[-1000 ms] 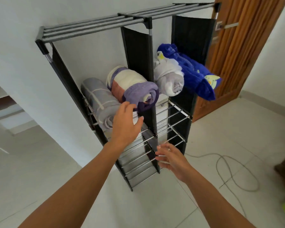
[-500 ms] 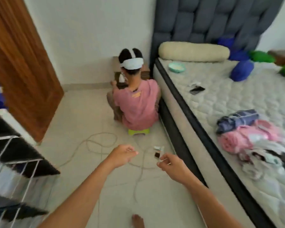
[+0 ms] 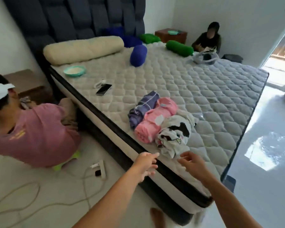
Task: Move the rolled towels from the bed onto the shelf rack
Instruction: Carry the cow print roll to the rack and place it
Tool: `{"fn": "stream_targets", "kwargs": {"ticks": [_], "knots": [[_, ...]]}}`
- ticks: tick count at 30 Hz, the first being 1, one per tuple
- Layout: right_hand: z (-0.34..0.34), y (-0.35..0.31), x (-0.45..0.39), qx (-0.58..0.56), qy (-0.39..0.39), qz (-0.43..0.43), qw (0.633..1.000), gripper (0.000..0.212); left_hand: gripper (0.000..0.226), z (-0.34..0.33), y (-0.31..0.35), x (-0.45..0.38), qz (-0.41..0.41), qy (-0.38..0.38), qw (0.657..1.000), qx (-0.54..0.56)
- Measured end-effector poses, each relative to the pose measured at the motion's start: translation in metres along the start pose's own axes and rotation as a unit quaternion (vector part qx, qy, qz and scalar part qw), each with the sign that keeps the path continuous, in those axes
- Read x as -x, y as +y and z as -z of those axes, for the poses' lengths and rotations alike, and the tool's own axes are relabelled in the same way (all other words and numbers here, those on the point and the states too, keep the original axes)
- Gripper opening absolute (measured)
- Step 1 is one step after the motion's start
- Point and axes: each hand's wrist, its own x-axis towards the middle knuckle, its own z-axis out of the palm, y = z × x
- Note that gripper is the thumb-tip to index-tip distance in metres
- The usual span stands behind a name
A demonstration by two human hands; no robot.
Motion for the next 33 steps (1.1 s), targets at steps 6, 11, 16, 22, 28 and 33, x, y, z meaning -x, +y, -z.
{"fn": "stream_targets", "kwargs": {"ticks": [6, 11, 16, 22, 28, 33], "knots": [[0.065, -0.002, -0.143, 0.014, -0.008, -0.027, 1.0, 0.027, 0.022, -0.046, 0.06, -0.116, 0.06, 0.044, 0.997, 0.028], [0.094, -0.017, -0.258, 0.036, 0.002, -0.041, 0.998, 0.047, 0.056, -0.061, 0.09, -0.18, 0.148, 0.088, 0.984, 0.034], [0.103, -0.025, -0.336, 0.076, -0.02, -0.048, 0.996, 0.062, 0.071, -0.076, 0.109, -0.226, 0.262, 0.076, 0.962, 0.028], [0.095, -0.017, -0.382, 0.073, -0.102, -0.094, 0.988, 0.082, 0.076, -0.076, 0.114, -0.252, 0.301, 0.088, 0.949, -0.02], [0.09, -0.007, -0.394, 0.056, -0.115, -0.16, 0.979, 0.091, 0.075, -0.075, 0.113, -0.256, 0.304, 0.086, 0.948, -0.029], [0.103, -0.006, -0.389, 0.064, -0.104, -0.191, 0.974, 0.089, 0.062, -0.074, 0.109, -0.252, 0.297, 0.082, 0.951, -0.029]]}}
